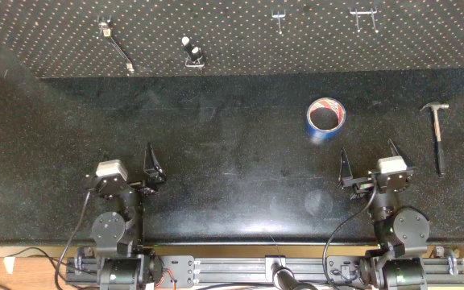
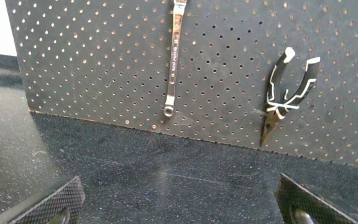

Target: Place Tools Onto Pegboard

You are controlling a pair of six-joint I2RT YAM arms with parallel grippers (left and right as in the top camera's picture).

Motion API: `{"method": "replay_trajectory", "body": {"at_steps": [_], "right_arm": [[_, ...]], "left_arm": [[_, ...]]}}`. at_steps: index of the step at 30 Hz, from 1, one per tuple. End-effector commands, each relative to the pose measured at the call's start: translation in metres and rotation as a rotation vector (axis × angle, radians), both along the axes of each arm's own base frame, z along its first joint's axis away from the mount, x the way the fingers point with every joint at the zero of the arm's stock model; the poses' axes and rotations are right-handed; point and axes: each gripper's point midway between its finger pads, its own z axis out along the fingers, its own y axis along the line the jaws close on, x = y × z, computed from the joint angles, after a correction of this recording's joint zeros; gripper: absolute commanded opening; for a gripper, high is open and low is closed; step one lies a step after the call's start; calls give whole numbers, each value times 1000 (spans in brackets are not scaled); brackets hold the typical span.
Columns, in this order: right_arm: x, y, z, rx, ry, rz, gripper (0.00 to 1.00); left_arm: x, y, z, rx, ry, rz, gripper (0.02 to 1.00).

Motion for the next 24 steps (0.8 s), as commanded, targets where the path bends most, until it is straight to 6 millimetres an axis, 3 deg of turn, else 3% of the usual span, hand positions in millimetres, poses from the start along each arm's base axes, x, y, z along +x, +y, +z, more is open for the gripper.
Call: {"method": "replay_trajectory", "body": {"at_steps": [1, 4, 8, 24], "right_arm": [[-1, 2, -1, -10, -3, 9, 967], [-1, 2, -1, -10, -3, 9, 967], [-1, 2, -1, -10, -3, 9, 967], [0, 1, -1, 0, -1, 5, 967]], "left_arm": [[0, -10, 0, 157, 16, -61, 996], [0, -12, 0, 161, 16, -68, 996], [1, -32, 0, 162, 9, -150, 996], [1, -32, 0, 162, 10, -150, 996]]}}
